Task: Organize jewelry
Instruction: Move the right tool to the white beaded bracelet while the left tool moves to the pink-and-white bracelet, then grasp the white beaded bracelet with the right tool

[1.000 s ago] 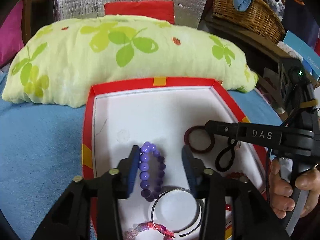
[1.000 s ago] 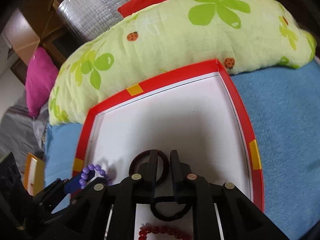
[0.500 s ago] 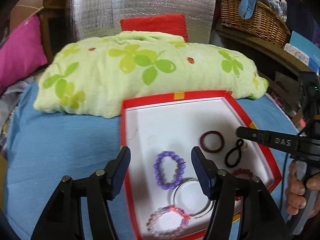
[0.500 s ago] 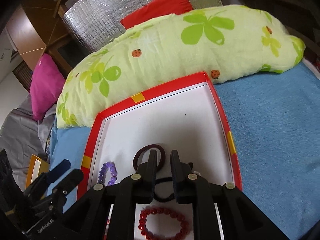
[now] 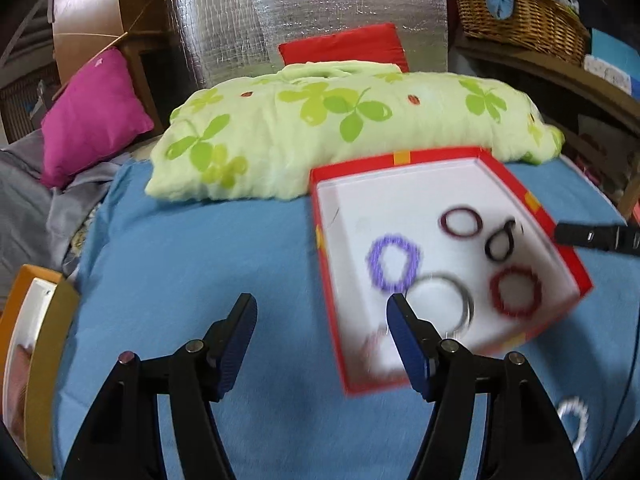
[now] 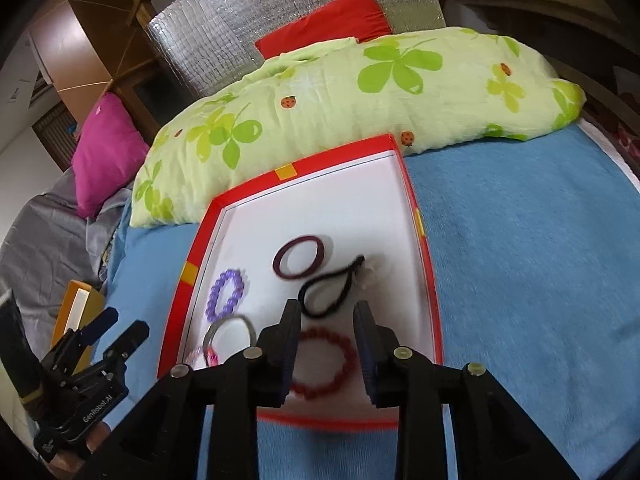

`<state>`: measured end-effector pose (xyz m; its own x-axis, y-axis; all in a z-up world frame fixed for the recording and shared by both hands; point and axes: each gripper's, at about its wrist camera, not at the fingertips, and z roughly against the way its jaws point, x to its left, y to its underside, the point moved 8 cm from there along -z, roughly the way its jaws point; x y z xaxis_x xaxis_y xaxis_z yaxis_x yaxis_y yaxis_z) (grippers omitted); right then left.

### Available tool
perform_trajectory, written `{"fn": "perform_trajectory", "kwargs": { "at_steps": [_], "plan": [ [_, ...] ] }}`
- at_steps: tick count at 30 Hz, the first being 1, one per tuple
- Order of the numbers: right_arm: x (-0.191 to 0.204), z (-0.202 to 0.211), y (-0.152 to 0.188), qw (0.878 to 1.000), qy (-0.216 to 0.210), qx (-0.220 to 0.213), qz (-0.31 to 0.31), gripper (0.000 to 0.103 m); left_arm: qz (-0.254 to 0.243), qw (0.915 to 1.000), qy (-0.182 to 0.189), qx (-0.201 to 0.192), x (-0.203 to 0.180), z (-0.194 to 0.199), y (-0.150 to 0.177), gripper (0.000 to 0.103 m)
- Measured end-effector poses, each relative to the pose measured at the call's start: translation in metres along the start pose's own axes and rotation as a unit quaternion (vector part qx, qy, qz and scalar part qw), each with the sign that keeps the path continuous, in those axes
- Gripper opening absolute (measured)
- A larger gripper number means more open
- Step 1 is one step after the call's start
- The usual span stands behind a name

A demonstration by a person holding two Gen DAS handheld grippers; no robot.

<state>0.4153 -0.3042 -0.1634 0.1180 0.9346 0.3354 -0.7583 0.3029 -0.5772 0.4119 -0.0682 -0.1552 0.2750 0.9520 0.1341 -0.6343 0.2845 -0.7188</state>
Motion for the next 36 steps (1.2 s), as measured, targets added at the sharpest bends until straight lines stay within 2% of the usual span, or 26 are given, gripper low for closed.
{"fn": "perform_trajectory", "kwargs": {
  "at_steps": [5,9,16,20,24,31,35,36],
  "plan": [
    [0.001,0.028,0.021,1.0,-0.003,-0.005,0.008,0.03,0.0,1.0,-0.004,0.004,0.005,0.024,0.032,0.07],
    [-0.003,0.046,0.044,1.0,-0.004,-0.004,0.003,0.03,0.003,0.9998,-0.002,0.021,0.007,0.043,0.069,0.07],
    [-0.011,0.062,0.102,0.999,0.006,0.034,-0.005,0.03,0.014,0.9992,0.022,0.03,0.0,0.071,0.111,0.071],
    [-0.009,0.065,0.13,0.998,0.014,0.055,0.016,0.03,0.001,0.9981,0.045,0.041,-0.014,0.075,0.129,0.073],
    [-0.012,0.06,0.143,0.997,0.018,0.077,0.023,0.03,-0.02,0.9965,0.057,0.058,-0.03,0.069,0.14,0.073],
    [-0.009,0.045,0.147,0.994,0.019,0.101,0.026,0.03,-0.017,0.9926,0.087,0.083,-0.048,0.054,0.145,0.073],
    [-0.001,0.039,0.152,0.992,0.048,0.1,0.064,0.029,-0.01,0.9913,0.093,0.092,-0.052,0.046,0.147,0.073],
    [0.001,0.038,0.153,0.991,0.055,0.097,0.077,0.025,-0.008,0.9912,0.096,0.09,-0.053,0.046,0.145,0.073]
  ]
}}
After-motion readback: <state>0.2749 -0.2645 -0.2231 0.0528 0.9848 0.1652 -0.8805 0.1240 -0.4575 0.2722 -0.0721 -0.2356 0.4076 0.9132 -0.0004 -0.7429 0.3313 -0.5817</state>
